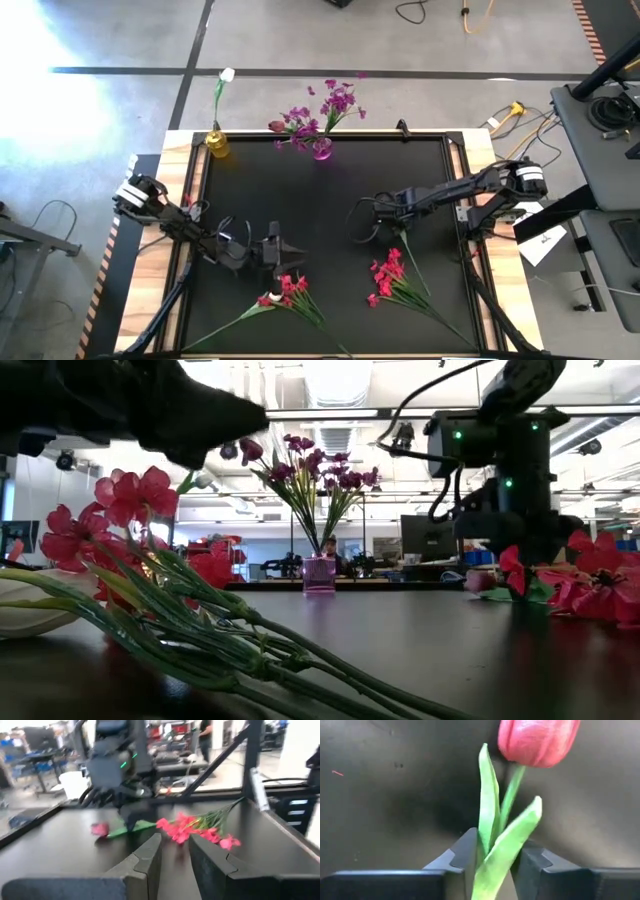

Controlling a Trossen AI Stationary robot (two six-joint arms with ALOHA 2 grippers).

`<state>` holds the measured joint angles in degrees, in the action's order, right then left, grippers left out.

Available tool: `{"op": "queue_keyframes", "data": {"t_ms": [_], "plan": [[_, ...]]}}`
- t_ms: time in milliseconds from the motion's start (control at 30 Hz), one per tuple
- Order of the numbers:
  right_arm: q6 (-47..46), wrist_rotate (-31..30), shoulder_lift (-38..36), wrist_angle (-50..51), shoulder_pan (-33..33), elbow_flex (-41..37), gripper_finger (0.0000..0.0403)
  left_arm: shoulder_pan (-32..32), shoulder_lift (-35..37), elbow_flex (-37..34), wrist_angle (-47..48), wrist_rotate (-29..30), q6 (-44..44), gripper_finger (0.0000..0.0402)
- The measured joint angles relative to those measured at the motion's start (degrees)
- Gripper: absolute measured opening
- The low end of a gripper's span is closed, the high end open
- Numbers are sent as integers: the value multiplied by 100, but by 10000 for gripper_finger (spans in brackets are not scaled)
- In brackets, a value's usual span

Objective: Sort flowers into vase by color
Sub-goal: Put the red tulip into the purple vase

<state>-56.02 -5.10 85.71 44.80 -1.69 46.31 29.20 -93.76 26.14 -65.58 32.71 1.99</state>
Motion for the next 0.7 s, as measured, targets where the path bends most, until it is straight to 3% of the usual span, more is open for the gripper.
{"op": "queue_keyframes", "data": {"t_ms": [133,267,433,567,700], "plan": [[141,254,-26,-306,-65,-165,56,166,0,45,-373,-525,463,86],[703,208,-55,-330,-88,21,20,354,0,43,-487,-561,771,86],[1963,-1131,-403,-708,-246,963,13,419,1,39,-483,-195,861,86],[3565,-2322,-540,-2320,-368,1407,13,436,14,34,-330,-136,831,86],[5225,-2673,-514,-5493,-617,1250,13,465,50,33,428,-1,401,86]]}}
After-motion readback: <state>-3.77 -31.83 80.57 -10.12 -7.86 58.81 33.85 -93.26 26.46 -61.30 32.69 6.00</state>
